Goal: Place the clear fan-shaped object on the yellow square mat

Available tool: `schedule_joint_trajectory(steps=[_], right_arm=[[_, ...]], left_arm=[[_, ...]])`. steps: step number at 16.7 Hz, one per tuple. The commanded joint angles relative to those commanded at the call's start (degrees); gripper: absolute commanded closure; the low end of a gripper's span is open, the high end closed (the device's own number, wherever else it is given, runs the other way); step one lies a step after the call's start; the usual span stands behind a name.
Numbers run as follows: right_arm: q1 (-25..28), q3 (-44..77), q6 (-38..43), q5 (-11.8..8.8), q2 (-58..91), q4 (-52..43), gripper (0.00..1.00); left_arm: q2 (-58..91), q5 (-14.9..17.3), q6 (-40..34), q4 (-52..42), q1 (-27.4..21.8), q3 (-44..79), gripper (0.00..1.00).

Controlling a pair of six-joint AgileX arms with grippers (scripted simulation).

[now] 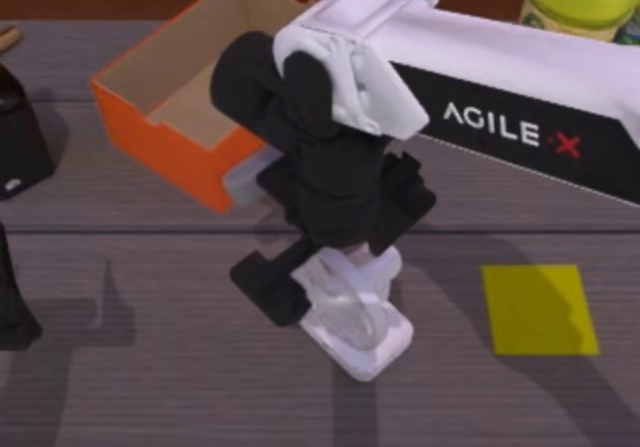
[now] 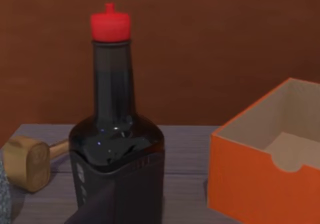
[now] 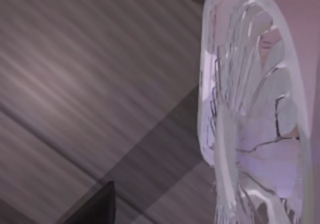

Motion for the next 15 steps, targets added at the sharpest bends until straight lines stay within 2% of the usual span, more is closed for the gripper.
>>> schedule_joint_trajectory(steps=[2,15], right_arm=[[0.0,0.0,0.0,0.0,0.0,0.0,0.00],[0.0,0.0,0.0,0.0,0.0,0.0,0.98]], left_arm=[[0.0,0.0,0.0,0.0,0.0,0.0,0.00],[0.0,0.0,0.0,0.0,0.0,0.0,0.00]])
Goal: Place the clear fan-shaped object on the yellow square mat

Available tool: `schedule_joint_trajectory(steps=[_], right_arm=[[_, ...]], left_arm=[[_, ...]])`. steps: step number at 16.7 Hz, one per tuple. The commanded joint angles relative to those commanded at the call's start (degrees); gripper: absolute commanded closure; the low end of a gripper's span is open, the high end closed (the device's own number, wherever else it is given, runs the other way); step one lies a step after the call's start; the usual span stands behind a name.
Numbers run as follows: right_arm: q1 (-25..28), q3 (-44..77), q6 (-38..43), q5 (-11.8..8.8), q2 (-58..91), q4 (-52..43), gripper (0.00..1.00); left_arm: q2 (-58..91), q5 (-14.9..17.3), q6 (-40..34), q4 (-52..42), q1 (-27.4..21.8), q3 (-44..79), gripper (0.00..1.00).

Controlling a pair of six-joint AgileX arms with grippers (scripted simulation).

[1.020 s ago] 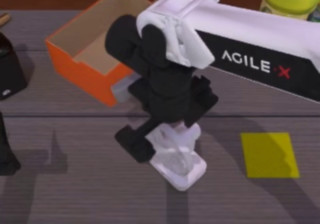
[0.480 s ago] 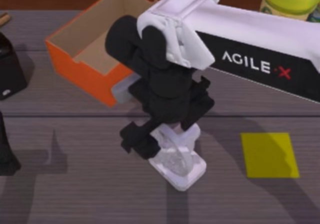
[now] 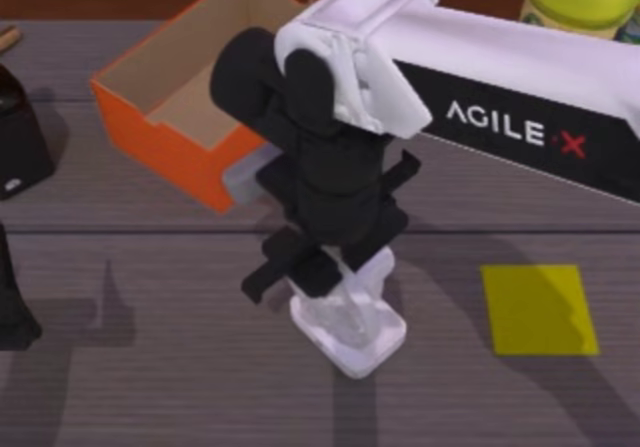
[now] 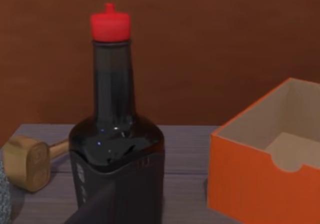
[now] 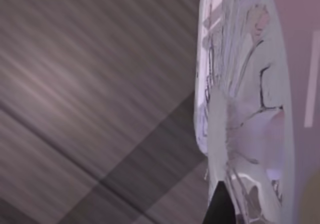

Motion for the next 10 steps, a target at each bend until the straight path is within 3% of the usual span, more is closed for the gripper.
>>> schedule_joint_trajectory(steps=[10], right_arm=[[-0.1,0.3,0.0,0.0,-0.4,-0.2,1.00]], left_arm=[[0.0,0.0,0.0,0.0,0.0,0.0,0.00]])
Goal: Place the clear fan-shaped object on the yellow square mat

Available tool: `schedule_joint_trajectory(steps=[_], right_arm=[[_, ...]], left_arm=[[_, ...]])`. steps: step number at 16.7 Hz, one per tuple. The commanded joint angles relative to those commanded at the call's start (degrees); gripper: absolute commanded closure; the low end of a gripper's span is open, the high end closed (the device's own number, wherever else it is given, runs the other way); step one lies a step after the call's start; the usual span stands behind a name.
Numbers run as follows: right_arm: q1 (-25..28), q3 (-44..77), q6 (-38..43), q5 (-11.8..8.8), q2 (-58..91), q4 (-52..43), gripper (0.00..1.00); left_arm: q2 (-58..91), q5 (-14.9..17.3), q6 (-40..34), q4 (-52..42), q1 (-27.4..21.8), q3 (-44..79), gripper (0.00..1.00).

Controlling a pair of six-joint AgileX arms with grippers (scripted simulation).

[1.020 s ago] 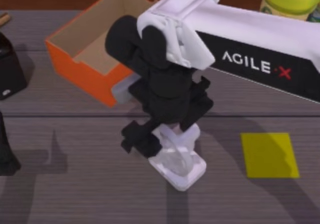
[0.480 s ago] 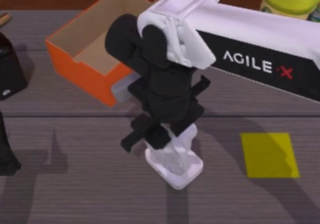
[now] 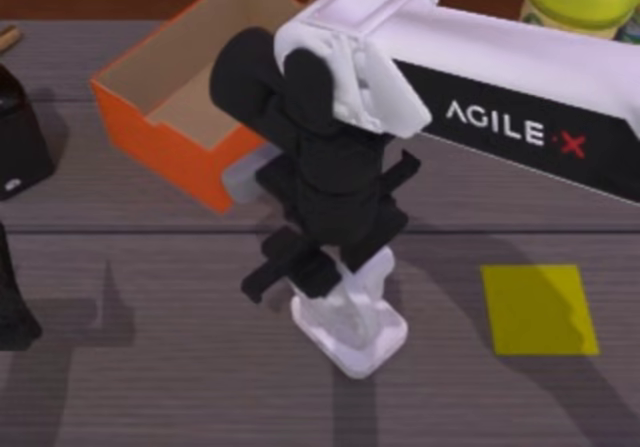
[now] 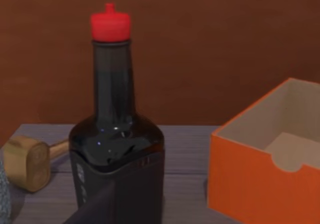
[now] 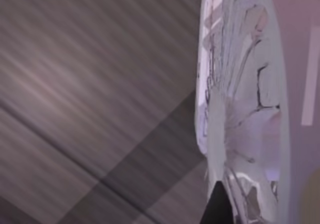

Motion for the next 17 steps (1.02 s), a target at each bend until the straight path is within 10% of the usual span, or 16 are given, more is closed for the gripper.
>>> schedule_joint_trajectory(steps=[17], right_arm=[[-3.3,8.2,-9.0,-0.2,-2.0,-11.5,1.00]], left_arm=[[0.0,0.0,0.0,0.0,0.0,0.0,0.00]])
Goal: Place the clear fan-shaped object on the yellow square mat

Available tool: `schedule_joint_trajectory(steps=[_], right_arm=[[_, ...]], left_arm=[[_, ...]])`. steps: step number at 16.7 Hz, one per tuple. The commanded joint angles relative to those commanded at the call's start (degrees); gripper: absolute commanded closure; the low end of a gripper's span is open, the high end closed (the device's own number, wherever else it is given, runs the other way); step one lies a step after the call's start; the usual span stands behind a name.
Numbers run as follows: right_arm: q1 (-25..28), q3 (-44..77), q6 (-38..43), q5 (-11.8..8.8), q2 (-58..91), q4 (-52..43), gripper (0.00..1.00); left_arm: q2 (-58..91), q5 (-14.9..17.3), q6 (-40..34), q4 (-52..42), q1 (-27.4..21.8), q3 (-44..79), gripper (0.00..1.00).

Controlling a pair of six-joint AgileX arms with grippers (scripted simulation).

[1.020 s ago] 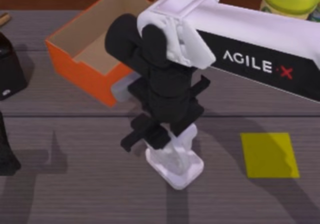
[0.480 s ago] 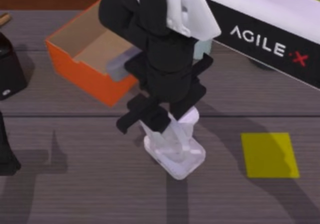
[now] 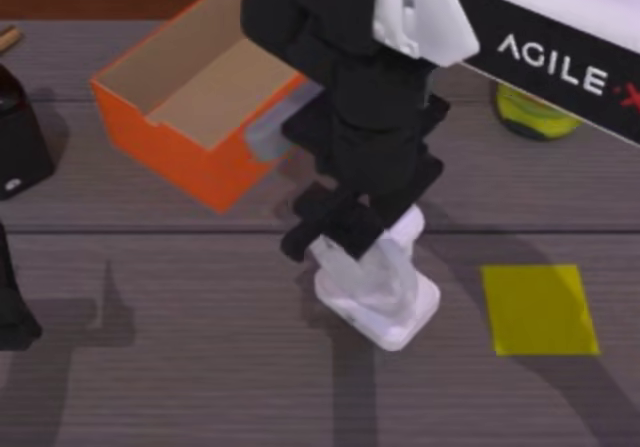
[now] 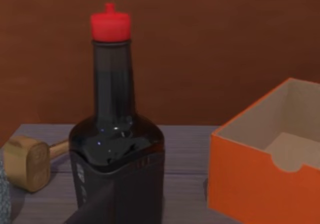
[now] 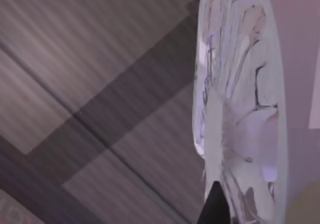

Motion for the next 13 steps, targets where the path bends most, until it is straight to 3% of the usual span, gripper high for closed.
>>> schedule_joint_trajectory(steps=[13], right_arm=[[-21.6,-24.3,-61.1,-1.1,-20.4,4.3,1.00]], left_arm=[[0.0,0.0,0.0,0.0,0.0,0.0,0.00]])
